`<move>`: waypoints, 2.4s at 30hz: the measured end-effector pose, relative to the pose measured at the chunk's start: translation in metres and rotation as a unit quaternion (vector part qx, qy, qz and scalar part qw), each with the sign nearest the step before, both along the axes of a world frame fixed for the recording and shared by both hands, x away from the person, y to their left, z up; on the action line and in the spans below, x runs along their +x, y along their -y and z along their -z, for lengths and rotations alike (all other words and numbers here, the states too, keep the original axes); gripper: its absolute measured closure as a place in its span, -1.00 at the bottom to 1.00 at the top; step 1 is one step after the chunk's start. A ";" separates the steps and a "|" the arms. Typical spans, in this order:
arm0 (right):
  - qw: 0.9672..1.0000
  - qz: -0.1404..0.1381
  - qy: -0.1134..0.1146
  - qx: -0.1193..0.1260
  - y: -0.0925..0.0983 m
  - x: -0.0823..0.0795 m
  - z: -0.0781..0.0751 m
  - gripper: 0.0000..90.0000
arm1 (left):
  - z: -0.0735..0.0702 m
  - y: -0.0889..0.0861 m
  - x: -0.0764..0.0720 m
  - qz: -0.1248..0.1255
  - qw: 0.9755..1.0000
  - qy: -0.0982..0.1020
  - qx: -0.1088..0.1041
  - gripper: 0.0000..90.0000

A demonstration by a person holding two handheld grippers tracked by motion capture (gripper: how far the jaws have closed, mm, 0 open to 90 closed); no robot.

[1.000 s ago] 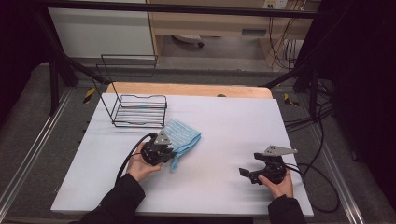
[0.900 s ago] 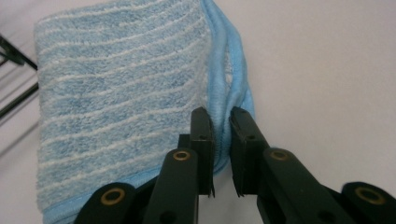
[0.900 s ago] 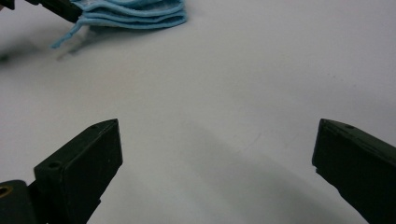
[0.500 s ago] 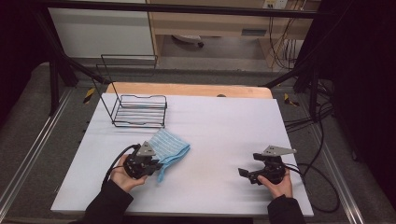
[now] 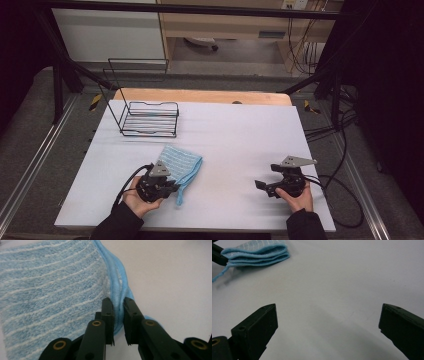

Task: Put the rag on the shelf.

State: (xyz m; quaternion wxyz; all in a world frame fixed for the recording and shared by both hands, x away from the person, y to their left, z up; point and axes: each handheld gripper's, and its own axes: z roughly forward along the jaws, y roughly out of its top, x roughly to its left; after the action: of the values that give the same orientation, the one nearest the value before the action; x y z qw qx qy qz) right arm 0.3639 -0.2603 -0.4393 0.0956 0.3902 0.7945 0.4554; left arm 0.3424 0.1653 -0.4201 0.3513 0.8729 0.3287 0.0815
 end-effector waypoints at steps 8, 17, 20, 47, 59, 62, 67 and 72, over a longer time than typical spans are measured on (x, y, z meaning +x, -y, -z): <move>1.000 0.000 0.000 -0.001 0.000 0.000 0.000 -0.94 | 0.001 0.021 0.000 -0.005 1.000 -0.001 -0.017 0.77; 1.000 -0.002 -0.001 -0.002 0.000 0.000 0.000 -0.94 | 0.008 0.043 -0.001 -0.012 1.000 -0.008 -0.024 0.75; 1.000 -0.002 0.000 -0.002 0.000 0.000 0.000 -0.94 | 0.011 0.042 0.001 -0.007 1.000 -0.015 -0.026 0.63; 1.000 -0.002 -0.004 -0.004 -0.002 0.000 0.002 -0.94 | 0.018 -0.047 0.018 -0.121 0.991 -0.041 -0.032 0.33; 1.000 -0.004 -0.005 -0.005 -0.003 0.000 0.001 -0.94 | 0.016 -0.041 0.010 -0.116 0.991 -0.061 -0.035 0.88; 1.000 -0.004 -0.005 -0.004 -0.003 0.000 0.001 -0.94 | 0.014 -0.042 0.006 -0.117 0.990 -0.065 -0.036 0.92; 1.000 -0.003 -0.004 -0.003 -0.003 0.000 0.001 -0.94 | 0.012 -0.043 -0.001 -0.124 0.990 -0.064 -0.028 0.91; 1.000 -0.003 -0.005 -0.004 -0.003 0.000 0.001 -0.94 | 0.009 -0.046 0.000 -0.124 0.991 -0.037 -0.019 0.69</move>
State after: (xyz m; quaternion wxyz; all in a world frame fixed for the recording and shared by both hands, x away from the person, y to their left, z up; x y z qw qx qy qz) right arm 0.3636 -0.2571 -0.4406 0.0919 0.3892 0.7980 0.4508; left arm 0.3421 0.2108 -0.4290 0.3425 0.8211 0.4485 0.0855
